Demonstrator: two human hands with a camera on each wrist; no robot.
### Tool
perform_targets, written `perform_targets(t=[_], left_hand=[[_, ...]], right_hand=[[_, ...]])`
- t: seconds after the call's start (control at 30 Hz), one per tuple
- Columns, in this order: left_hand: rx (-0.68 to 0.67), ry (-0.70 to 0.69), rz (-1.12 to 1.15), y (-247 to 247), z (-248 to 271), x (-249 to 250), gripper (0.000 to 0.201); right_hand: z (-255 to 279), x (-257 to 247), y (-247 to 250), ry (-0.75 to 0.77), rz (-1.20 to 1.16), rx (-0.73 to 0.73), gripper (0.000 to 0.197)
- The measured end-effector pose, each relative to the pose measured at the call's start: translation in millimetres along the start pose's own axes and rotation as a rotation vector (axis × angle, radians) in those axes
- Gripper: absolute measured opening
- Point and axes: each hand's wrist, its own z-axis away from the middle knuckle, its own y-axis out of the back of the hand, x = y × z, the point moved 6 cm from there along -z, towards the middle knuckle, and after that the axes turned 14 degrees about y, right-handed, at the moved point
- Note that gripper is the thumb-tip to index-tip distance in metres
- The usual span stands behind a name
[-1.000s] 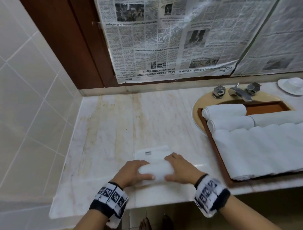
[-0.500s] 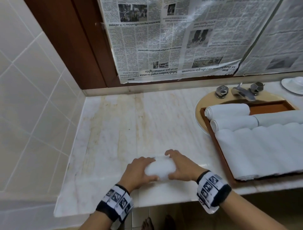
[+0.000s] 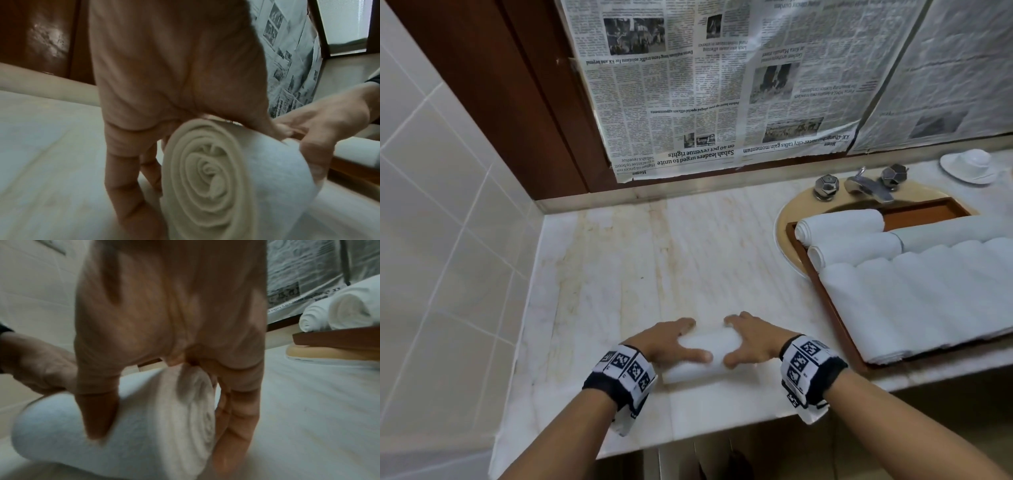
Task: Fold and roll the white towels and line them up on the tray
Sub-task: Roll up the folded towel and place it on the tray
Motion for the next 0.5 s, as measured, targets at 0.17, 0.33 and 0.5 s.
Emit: perform_targets(t=[0.17,0.33,0.5], left_hand=[[-0.063,-0.045,-0.095,-21,-1,7,0.081],[-0.042,-0.108,-0.063,-36,-5,16,0.078],[-0.168,-0.150,0.024,-24,6,52,0.075]], right_hand=[[11,-4,-6,0.003,0.020,-0.055,0.060],[36,2,3,0.002,0.005,-0.036,0.054],[70,12,41,0.042,-0.010,0.014,0.051]])
